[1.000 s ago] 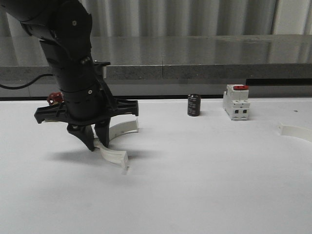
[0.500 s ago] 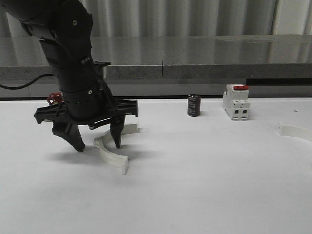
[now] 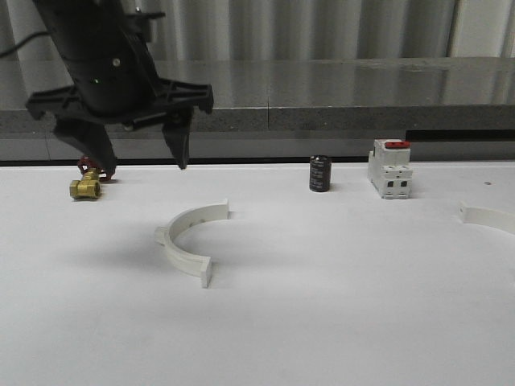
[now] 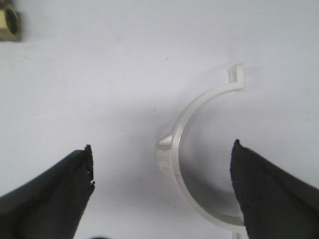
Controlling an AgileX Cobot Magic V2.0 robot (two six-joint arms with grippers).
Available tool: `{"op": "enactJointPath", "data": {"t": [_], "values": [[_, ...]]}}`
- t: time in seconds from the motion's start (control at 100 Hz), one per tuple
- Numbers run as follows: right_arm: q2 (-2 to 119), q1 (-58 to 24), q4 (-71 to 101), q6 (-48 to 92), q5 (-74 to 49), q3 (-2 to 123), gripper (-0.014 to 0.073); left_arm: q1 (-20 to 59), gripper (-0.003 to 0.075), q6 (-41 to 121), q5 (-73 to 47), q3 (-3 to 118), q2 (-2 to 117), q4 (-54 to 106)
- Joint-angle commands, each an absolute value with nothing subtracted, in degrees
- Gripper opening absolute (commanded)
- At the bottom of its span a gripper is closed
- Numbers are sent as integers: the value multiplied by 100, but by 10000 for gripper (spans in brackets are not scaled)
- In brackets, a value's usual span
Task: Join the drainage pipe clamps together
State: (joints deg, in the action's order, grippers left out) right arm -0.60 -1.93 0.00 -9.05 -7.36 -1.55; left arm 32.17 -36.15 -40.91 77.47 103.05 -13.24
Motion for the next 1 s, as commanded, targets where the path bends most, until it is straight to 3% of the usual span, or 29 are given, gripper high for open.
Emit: {"op": "enactJointPath", "data": {"t": [0.0, 0.28, 0.71, 0.99], "values": [[-177, -155, 0, -856, -252, -67, -69, 3178, 557, -3483, -4101, 7859, 9741, -1567], [-177, -155, 0, -856, -252, -67, -69, 2593, 557, -2921, -3865, 7106, 8797, -1592], [-177, -155, 0, -856, -252, -67, -69, 873, 556, -2664, -3167, 5044, 6475, -1527], [-177, -155, 0, -856, -252, -67, -69, 725, 557, -2664, -3220, 4029, 4662, -1397]]}}
